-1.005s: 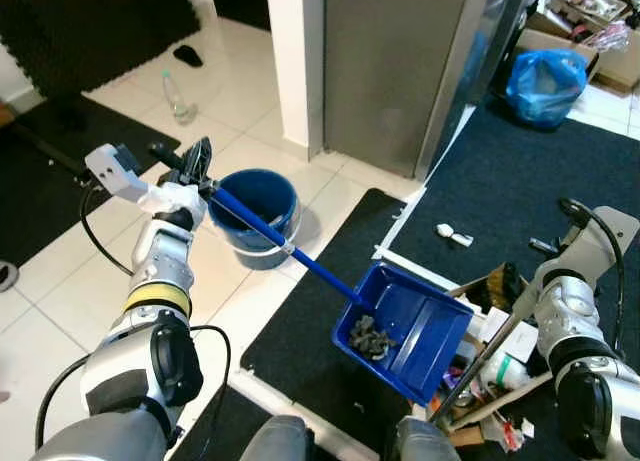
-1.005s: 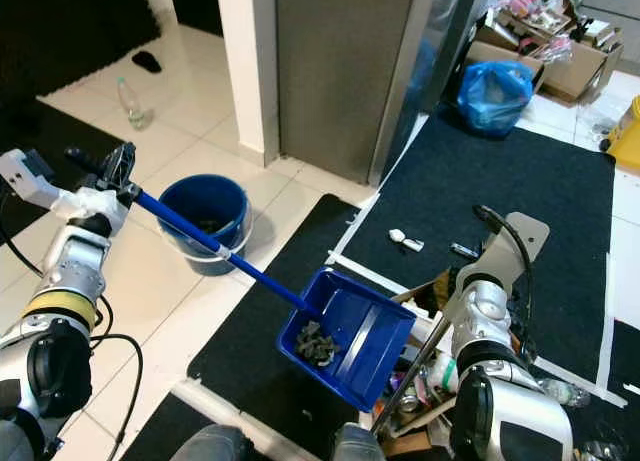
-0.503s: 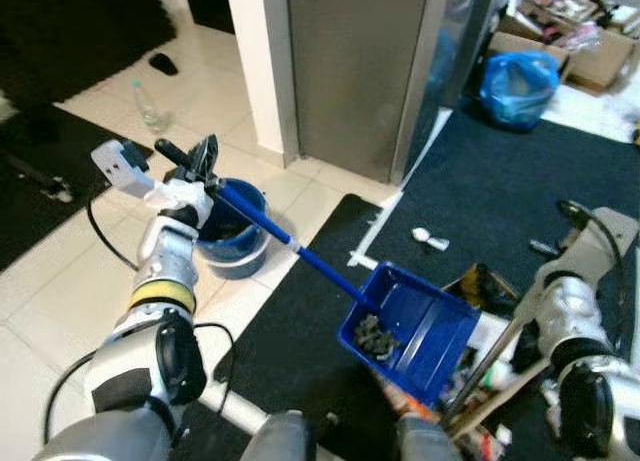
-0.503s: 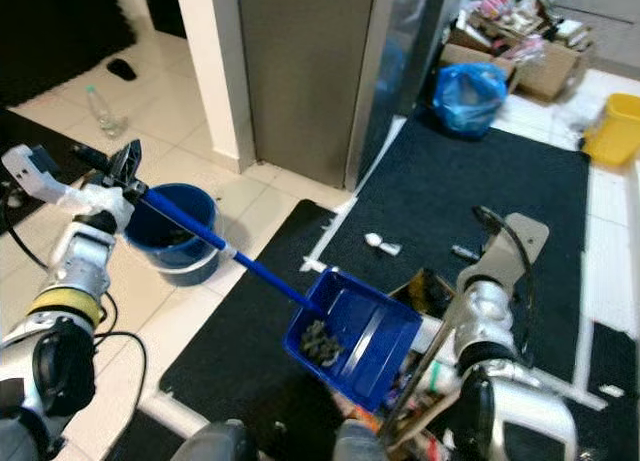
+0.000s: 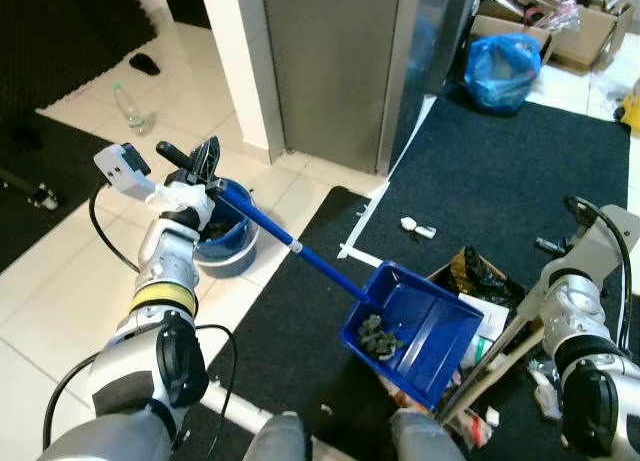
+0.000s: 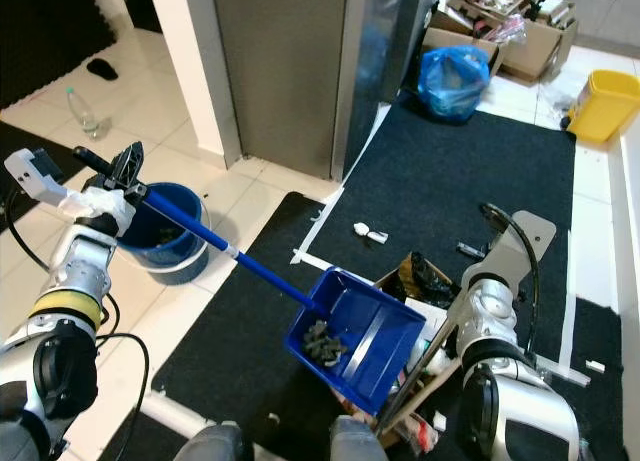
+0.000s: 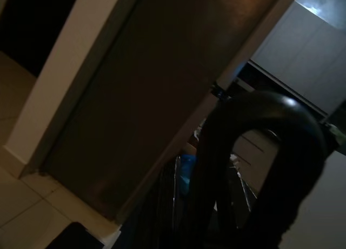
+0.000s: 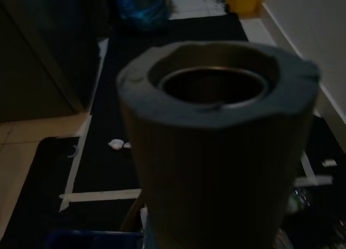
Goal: Sweep floor
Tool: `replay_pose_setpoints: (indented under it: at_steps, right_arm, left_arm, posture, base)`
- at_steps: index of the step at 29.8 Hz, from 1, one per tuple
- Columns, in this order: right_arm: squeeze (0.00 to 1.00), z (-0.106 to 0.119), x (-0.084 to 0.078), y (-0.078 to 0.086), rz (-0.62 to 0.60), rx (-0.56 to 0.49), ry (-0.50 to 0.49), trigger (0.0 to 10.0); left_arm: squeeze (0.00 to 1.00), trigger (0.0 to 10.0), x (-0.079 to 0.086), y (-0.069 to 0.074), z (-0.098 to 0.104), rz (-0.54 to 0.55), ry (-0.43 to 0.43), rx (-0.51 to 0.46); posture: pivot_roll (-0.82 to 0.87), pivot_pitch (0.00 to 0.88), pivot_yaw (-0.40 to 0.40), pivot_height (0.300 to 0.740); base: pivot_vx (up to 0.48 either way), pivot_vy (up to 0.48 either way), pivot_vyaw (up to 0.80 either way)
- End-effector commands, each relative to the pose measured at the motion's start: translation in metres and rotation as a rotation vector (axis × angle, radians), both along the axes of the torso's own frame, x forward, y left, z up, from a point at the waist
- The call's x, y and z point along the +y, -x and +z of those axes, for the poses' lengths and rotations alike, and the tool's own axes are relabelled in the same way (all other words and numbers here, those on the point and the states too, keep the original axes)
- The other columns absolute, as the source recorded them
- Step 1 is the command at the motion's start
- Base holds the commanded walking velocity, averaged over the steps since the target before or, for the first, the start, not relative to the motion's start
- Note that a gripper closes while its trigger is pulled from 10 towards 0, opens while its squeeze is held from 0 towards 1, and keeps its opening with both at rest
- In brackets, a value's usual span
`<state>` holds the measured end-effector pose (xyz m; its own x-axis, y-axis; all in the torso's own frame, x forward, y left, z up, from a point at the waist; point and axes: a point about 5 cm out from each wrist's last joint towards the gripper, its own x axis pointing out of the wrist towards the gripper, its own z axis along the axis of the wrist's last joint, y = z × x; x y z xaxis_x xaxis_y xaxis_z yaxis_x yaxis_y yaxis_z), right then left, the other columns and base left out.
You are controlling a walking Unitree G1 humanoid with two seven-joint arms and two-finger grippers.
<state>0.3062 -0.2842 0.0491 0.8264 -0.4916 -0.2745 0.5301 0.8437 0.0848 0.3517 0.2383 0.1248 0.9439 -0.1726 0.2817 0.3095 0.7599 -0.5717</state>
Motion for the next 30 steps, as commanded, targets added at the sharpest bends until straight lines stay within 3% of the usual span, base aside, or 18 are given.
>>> replay_pose_setpoints:
  at_steps: [1,6,22,30]
  right_arm:
    - [0.0,0.01,-0.004,-0.005,0.002,-0.025,0.032,10.0]
    - [0.0,0.006,-0.006,0.0,-0.003,-0.016,0.04,10.0]
    - [0.0,0.002,-0.008,0.005,-0.01,-0.011,0.055,10.0]
    - [0.0,-0.001,-0.01,0.011,-0.014,-0.023,0.07,10.0]
  left_arm:
    - [0.0,10.0,0.005,-0.002,0.013,0.027,0.013,-0.068]
    - [0.0,10.0,0.001,-0.012,0.041,0.017,-0.006,-0.165]
    - [0.0,10.0,-0.021,-0.02,0.056,-0.047,-0.137,-0.201]
    - [0.0,10.0,-0.047,-0.029,0.067,-0.102,-0.205,-0.23]
  posture:
    - [0.12,0.0,0.013,0.74]
    - [0.11,0.0,0.02,0.74]
    - [0.09,0.02,0.025,0.74]
    - [0.06,0.068,0.044,0.74]
  base:
    - [0.0,0.0,0.0]
    - [0.0,0.0,0.0]
    - [0.0,0.0,0.0]
    - [0.0,0.0,0.0]
